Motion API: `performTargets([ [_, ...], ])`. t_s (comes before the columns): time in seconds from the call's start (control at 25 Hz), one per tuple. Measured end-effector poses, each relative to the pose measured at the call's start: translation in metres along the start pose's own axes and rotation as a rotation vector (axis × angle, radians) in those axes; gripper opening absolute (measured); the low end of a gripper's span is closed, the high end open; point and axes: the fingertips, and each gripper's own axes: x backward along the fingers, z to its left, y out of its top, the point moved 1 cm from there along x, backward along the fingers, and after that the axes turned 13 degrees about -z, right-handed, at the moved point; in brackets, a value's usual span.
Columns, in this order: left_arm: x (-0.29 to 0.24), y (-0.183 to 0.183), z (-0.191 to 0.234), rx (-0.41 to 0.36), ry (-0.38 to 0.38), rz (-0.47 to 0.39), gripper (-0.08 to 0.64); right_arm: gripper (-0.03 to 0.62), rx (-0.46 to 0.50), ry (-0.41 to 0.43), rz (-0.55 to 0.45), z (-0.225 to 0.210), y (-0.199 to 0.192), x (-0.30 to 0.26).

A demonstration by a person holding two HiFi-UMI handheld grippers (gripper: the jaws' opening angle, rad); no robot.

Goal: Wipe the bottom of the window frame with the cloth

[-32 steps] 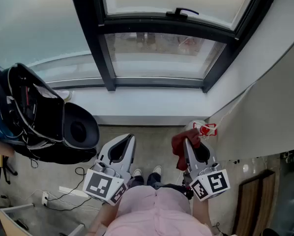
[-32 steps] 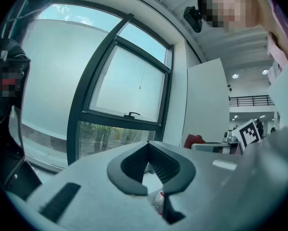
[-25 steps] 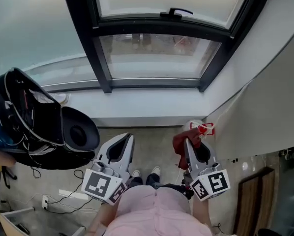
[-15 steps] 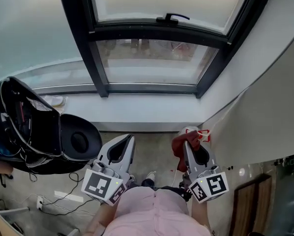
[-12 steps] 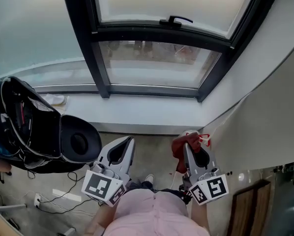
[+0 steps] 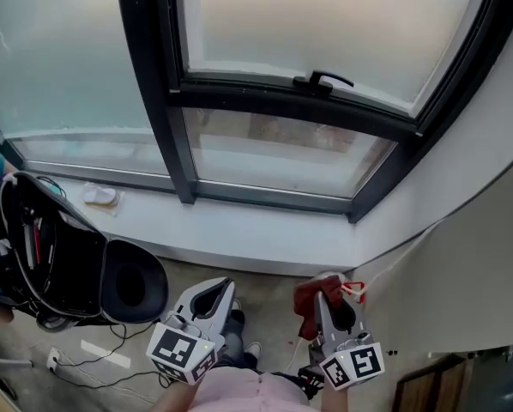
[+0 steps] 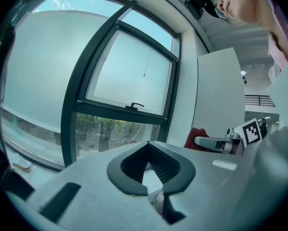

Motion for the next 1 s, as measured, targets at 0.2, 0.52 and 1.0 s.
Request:
performTargets([
  [0.2,-0.058,0.013,0.022,0.026,-0.092,-0.015,0.001,0.073,0.041,-0.065,-0.024,-0.024,0.014,-0.044],
  [0.52,-0.116,0.037,0.077,-0.061,-0.111,-0.058,0.002,0.074,0.095,-0.106,-0.069,-0.044,0.016,-0.110],
  [1.0,-0.166,0.051,0.135,-0.064,0.032,-0.081,0.000,0.072,0.066,0.057,-0.027,-0.066,0.002,-0.216],
])
